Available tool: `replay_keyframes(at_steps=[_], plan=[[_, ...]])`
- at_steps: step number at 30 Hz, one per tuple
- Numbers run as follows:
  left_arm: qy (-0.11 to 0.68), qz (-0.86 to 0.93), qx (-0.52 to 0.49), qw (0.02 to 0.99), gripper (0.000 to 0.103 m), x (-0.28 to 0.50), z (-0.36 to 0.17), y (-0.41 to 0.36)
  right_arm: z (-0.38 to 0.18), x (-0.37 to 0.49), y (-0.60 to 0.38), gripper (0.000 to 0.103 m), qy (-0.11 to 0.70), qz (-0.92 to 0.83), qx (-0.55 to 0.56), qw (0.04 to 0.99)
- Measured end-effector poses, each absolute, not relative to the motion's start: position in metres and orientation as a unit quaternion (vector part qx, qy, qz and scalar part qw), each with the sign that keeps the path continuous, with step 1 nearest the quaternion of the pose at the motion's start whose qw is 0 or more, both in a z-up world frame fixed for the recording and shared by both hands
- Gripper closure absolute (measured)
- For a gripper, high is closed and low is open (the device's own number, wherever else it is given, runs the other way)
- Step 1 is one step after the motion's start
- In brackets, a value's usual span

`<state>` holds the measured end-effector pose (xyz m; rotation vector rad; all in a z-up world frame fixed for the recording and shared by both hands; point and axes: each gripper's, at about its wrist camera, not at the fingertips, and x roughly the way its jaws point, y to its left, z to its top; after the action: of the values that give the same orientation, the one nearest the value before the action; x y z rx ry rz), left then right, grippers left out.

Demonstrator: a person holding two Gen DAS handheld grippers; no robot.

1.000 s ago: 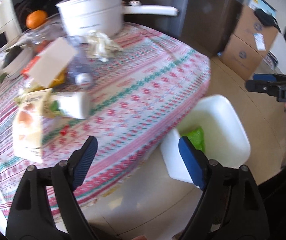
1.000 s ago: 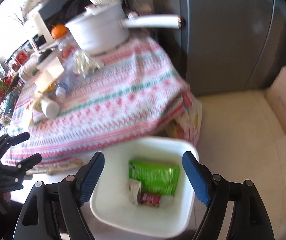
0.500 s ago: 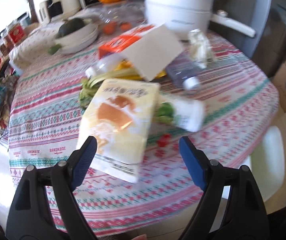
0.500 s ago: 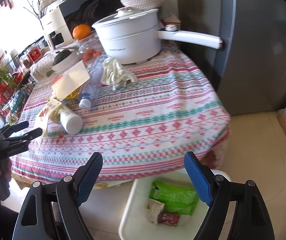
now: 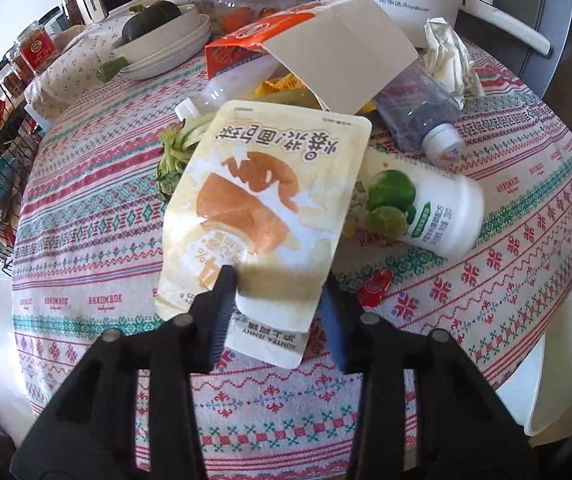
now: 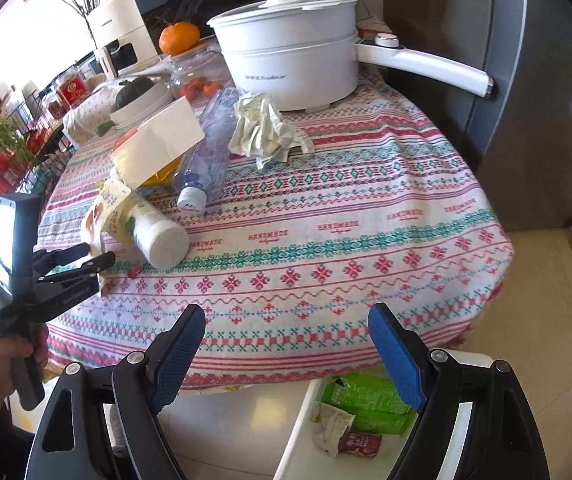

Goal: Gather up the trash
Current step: 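Grasp the bread snack packet with the left gripper while the right gripper grasps the yogurt bottle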

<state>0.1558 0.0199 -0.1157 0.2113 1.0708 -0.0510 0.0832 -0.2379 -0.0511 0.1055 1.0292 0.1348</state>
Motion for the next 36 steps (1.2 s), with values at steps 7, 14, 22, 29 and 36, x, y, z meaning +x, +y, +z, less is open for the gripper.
replay_keyframes(at_steps=[7,14,22,29,36], plan=[[0.507,-0.02,0.082,0.858,0.101,0.152,-0.105,0.033,-0.056,0.089,-0.227,0.018,0.494,0.068,0.047,0.865],[0.494,-0.038,0.047,0.867,0.102,0.132,-0.074,0.048,-0.056,0.101,-0.204,0.018,0.494,0.092,0.026,0.864],[0.474,-0.042,0.001,0.88,0.102,0.108,-0.045,0.076,-0.054,0.129,-0.144,0.018,0.483,0.166,-0.04,0.859],[0.466,-0.03,-0.022,0.884,0.102,0.105,-0.038,0.099,-0.067,0.172,-0.081,0.02,0.485,0.209,-0.095,0.844],[0.466,-0.031,-0.045,0.883,0.102,0.107,-0.036,0.111,-0.09,0.207,-0.034,0.032,0.513,0.229,-0.14,0.815]])
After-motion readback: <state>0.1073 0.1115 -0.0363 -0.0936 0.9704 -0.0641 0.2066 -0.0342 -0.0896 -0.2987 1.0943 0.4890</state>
